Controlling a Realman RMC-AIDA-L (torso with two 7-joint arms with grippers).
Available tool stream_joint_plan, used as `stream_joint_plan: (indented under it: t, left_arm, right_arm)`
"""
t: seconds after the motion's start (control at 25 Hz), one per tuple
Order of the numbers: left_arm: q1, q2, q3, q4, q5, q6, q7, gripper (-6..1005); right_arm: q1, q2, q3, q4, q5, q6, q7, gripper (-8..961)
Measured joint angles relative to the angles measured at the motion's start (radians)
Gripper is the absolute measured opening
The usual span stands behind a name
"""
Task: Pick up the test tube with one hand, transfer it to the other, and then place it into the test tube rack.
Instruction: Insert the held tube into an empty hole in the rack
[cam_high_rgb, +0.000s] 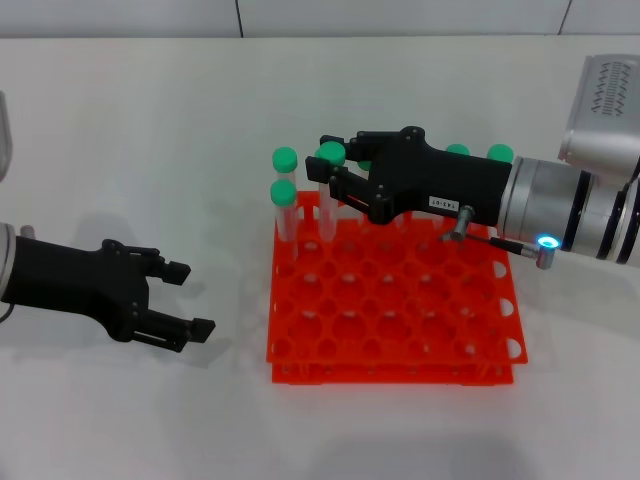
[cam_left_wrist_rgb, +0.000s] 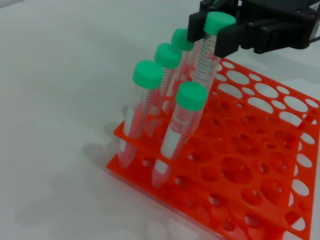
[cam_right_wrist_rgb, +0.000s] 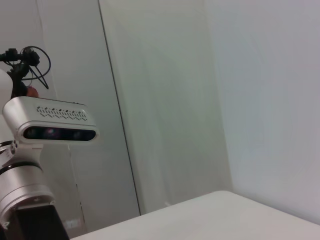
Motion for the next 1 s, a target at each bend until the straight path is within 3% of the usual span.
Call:
stream_joint_plan:
  t: [0.32,1.0]
  left_arm:
    - [0.002,0.006,0.019,-0.001,0.036,0.001,0.012,875]
    - [-0.004,-0.001,0.024,0.004,0.051,0.004,0.027,874]
  right_arm:
    - [0.0,0.0,-0.008,0.0,0.0,0.003,0.0,265]
    - [0.013,0.0,-0.025,0.006,0.0,0.036,-0.01,265]
